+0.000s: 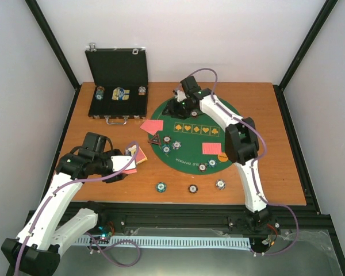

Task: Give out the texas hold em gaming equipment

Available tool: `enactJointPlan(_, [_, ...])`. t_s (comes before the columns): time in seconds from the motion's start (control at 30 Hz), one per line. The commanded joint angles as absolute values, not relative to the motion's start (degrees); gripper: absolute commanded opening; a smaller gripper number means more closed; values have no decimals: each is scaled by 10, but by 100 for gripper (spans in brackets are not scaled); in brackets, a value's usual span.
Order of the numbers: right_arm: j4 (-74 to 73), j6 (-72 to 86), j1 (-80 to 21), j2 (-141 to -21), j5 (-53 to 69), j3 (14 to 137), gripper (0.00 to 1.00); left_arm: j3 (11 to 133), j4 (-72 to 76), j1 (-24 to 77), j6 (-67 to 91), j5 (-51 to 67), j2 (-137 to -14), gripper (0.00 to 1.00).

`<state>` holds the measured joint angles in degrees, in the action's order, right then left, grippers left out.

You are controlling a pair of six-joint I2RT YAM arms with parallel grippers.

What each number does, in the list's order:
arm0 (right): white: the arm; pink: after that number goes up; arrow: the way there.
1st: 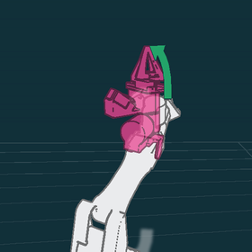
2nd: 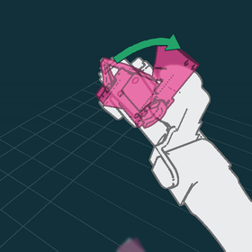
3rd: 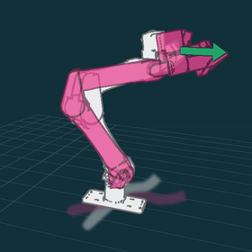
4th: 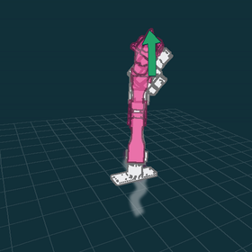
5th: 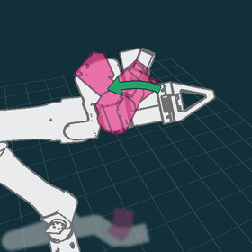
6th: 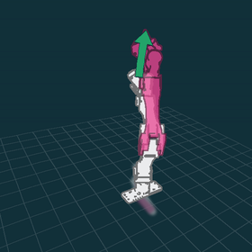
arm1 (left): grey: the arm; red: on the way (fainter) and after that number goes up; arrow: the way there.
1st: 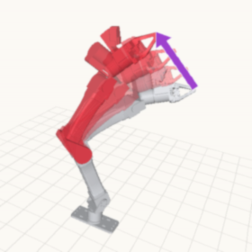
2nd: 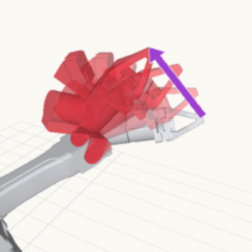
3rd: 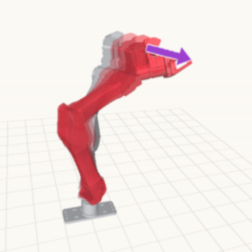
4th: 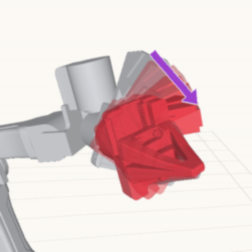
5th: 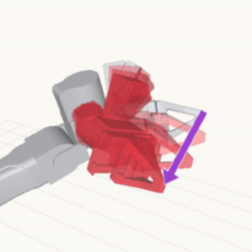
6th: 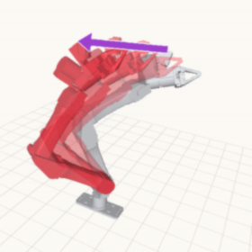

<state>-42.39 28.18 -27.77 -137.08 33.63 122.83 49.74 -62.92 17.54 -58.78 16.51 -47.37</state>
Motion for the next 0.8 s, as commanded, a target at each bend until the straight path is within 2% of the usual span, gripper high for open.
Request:
enactJointPlan(0.0, [-360, 286, -287, -1252, 364, 1106, 58, 497, -618, 179, -592, 176, -471, 38])
enactJointPlan(0.17, [-256, 326, -321, -1116, 383, 916, 70, 506, -613, 179, -587, 177, -478, 38])
enactJointPlan(0.4, [-97, 423, -398, -950, 370, 670, 76, 506, -609, 179, -580, 178, -481, 38])
enactJointPlan(0.57, [-14, 486, -464, -878, 345, 587, 78, 509, -610, 179, -578, 178, -483, 38])
enactJointPlan(0.77, [62, 545, -527, -874, 330, 557, 77, 510, -604, 179, -577, 178, -484, 38])
